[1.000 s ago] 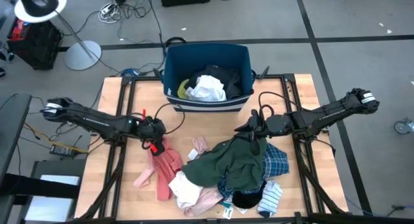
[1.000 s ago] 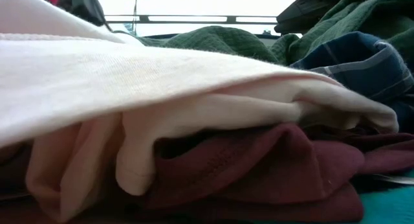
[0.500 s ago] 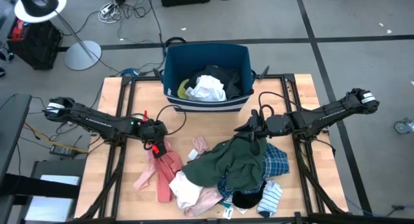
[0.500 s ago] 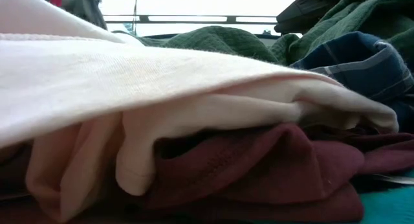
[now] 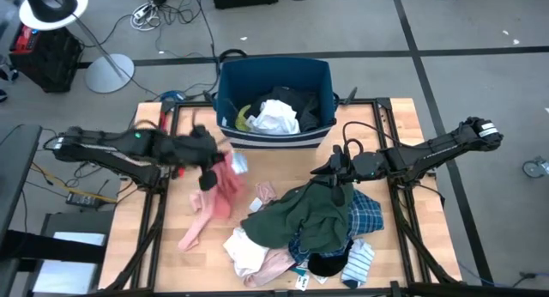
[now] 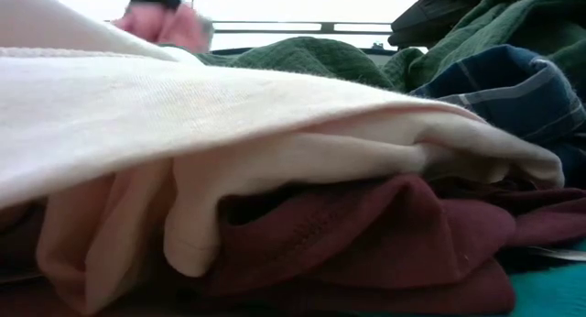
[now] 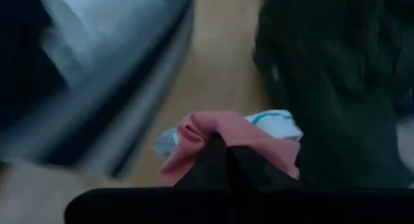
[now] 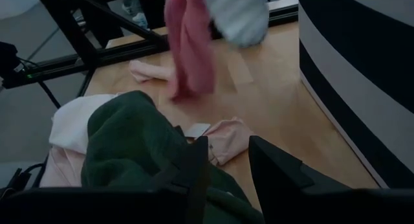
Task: Sort clothes
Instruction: Put the dark pink boxer into the blue laundry organizer
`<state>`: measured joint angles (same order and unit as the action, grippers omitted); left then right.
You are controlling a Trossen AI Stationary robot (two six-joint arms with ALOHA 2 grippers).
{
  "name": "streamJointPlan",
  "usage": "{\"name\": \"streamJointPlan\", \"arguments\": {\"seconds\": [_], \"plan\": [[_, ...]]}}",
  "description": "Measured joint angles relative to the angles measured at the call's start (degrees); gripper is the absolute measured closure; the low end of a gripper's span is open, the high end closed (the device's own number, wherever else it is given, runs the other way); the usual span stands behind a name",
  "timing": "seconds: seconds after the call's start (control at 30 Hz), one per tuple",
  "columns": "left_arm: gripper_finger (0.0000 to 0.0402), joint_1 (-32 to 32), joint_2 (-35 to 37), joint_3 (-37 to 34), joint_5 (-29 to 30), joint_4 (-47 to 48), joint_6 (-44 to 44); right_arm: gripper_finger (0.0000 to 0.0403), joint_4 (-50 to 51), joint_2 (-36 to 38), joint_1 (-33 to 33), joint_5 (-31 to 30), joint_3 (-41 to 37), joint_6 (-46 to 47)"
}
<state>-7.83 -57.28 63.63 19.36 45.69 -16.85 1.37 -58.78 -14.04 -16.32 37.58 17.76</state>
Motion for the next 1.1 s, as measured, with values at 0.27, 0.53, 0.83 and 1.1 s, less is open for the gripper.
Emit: {"name": "streamJointPlan", "arguments": {"seconds": [0.27, 0.53, 0.83, 1.1], "plan": [[0.0401, 5.0, -2.8, 14.5, 3.8, 0.3, 10.9, 0.0289, 0.0, 0.0, 0.7, 0.0, 0.0, -0.5], [0.0401, 6.4, -4.1, 17.6, -0.1, 7.6, 10.0, 0.0289, 0.0, 0.0, 1.6, 0.0, 0.0, -1.2], [0.0391, 6.3, -4.1, 17.6, -8.4, 19.8, 1.3, 0.0289, 0.2, 0.0, 1.6, 1.0, 0.0, -1.5], [0.0381, 6.3, -4.2, 14.4, -9.6, 22.2, -2.1, 0.0289, 0.0, 0.0, 1.6, 1.0, 0.0, -1.3]]}}
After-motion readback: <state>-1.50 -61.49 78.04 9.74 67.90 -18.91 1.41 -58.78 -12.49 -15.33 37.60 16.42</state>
